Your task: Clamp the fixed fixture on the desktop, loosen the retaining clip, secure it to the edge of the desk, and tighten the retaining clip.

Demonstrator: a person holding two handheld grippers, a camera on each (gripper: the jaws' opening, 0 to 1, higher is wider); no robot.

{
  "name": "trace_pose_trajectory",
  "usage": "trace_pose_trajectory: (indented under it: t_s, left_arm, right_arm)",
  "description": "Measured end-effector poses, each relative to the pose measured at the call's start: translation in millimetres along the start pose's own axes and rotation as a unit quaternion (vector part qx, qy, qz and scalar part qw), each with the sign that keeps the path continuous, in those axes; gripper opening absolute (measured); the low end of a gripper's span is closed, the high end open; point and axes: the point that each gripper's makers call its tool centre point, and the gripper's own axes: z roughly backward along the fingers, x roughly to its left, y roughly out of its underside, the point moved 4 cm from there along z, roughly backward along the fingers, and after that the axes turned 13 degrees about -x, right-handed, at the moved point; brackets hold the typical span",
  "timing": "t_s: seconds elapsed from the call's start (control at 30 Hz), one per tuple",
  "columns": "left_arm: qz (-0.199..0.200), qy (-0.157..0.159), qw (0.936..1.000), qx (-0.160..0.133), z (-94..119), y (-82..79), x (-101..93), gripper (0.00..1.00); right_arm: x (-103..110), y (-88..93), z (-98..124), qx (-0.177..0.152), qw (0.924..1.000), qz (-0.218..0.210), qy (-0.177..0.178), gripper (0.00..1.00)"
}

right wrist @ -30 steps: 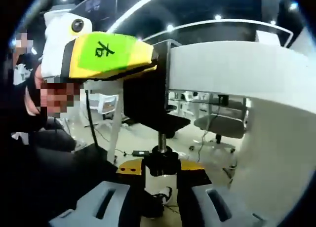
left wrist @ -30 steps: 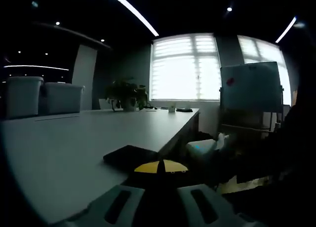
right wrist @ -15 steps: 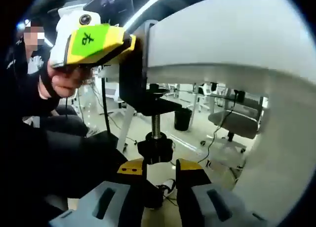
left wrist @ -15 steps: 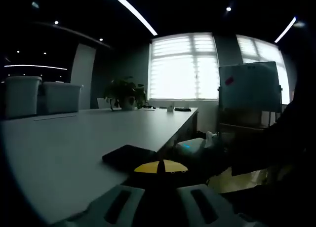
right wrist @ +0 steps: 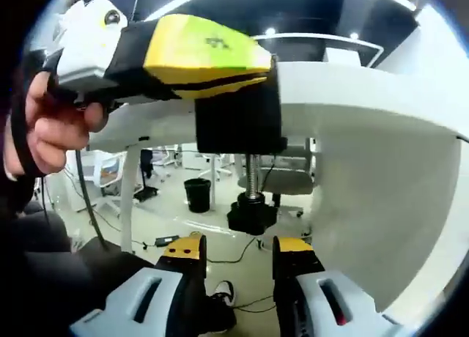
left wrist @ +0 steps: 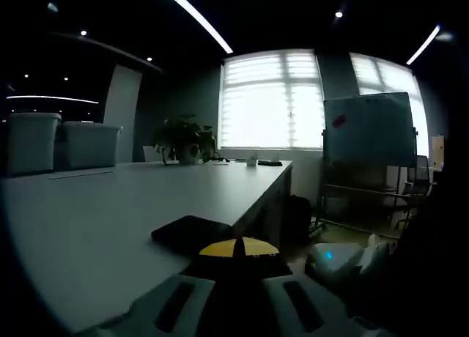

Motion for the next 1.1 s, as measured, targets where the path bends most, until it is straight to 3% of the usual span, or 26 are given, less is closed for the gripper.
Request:
trace_pose_trajectory:
  t_s: [0.07, 0.13, 0.5, 0.63, 0.7, 0.93, 1.03, 1.1]
  left_arm:
    - [0.001, 0.001, 1.0, -0.002, 0, -0.1, -0.5, 0.01]
    - [0.003, 0.001, 1.0, -0.003, 0, -0.1, -0.9, 0.01]
    - [0.002, 0.003, 1.0, -0.006, 0, -0.1, -0.6, 0.01]
    - [0.001, 0.003, 1.0, -0.005, -1, -0.1, -0.2, 0.01]
    - [0.002, 0.002, 1.0, -0.006, 0, -0.1, -0.2, 0.01]
    - [0.001, 0.0, 1.0, -0.007, 0, 0.1, -0.8, 0.01]
    - [0.003, 0.0, 1.0, -0.007, 1, 0.0, -0.4, 0.01]
    - [0.003, 0.0, 1.0, -0.006, 2, 0.0, -0.2, 0.01]
  right_arm:
    - [4, -6.3, -2, -0.017, 0.9996, 0.022, 0.006, 0.43]
    - [0, -11.9, -2, -0.025, 0.9983, 0.032, 0.042, 0.48]
    - [-15, -20.2, -17, -0.034, 0.9948, 0.014, 0.095, 0.46]
    - [-20, -25.2, -20, -0.036, 0.993, 0.016, 0.111, 0.29]
    - [-25, -25.7, -19, -0.04, 0.9924, 0.008, 0.116, 0.26]
    - [-22, -23.6, -17, -0.03, 0.9931, 0.021, 0.111, 0.26]
    - [-24, -23.3, -17, -0.031, 0.994, 0.028, 0.101, 0.25]
    - [-23, -23.2, -19, -0.038, 0.9964, 0.009, 0.075, 0.25]
